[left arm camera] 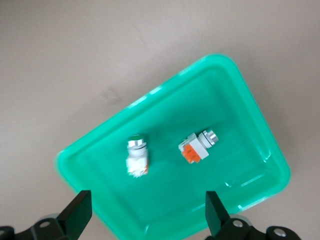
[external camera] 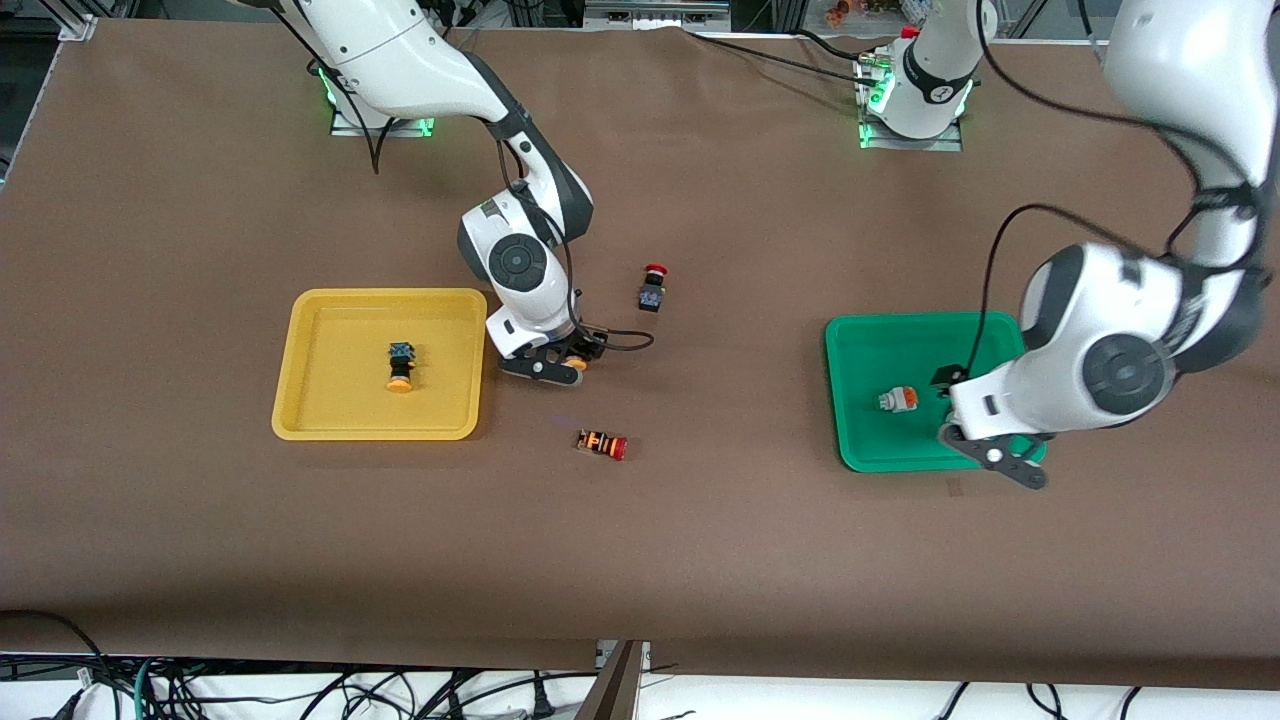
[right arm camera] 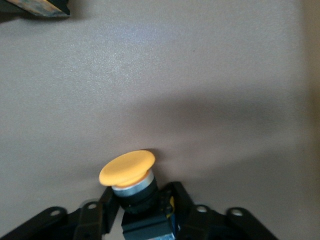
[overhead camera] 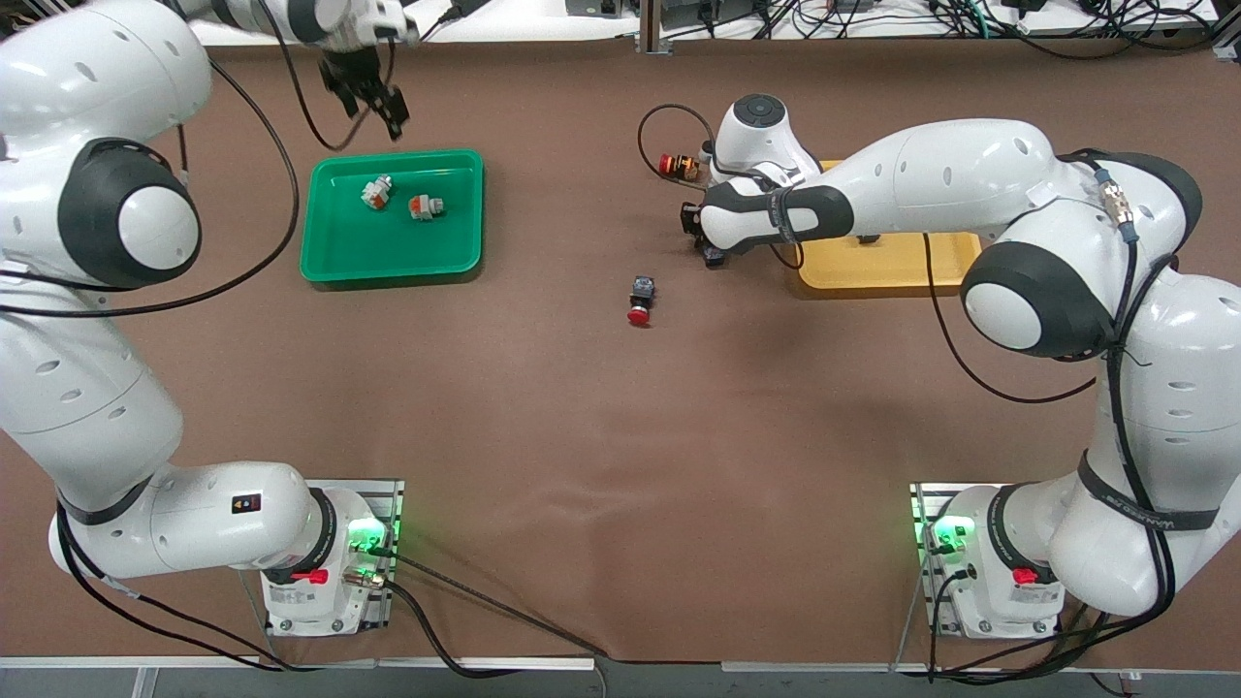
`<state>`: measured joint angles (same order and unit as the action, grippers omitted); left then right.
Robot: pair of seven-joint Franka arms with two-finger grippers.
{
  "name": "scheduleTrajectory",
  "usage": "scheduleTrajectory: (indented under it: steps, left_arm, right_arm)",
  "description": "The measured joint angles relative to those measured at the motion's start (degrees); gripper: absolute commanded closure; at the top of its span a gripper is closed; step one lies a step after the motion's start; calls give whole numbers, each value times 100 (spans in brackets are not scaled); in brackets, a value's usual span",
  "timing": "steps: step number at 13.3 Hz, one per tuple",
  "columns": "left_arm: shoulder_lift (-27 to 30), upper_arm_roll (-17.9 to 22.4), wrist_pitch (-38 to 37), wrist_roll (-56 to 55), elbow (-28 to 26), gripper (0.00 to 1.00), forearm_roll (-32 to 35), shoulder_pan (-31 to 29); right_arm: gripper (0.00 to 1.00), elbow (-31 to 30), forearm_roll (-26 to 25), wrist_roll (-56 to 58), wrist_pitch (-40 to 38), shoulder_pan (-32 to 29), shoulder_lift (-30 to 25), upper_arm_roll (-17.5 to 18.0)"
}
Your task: Place green and yellow buttons in trays
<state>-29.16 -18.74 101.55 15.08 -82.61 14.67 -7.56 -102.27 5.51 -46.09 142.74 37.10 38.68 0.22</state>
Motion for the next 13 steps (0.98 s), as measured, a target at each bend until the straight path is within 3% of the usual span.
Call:
scheduleTrajectory:
  steps: [3, 7, 9, 11, 13]
  left_arm:
    - [381, -23, -1311, -4, 937, 0, -15, 212]
    - [601, 145, -1904, -724, 1668, 0, -250, 354]
    - [1193, 849, -1893, -1440, 1186, 0, -1042, 564]
    - [2093, 1455, -1466, -1860, 30, 0, -1470, 762]
    - [2753, 1644, -1342, -1952, -830, 0, -1475, 765]
  right_arm:
    - [88, 18, -7, 341, -407, 3, -181, -217]
    - [85, 7, -7, 1994, -1515, -16, -635, -1121]
    - [78, -185, -7, 2539, -1639, -54, -838, -1448]
    - [50, -468, -7, 2662, -1464, -67, -878, -1510]
    - [19, -812, -7, 2760, -1008, -70, -828, -1508]
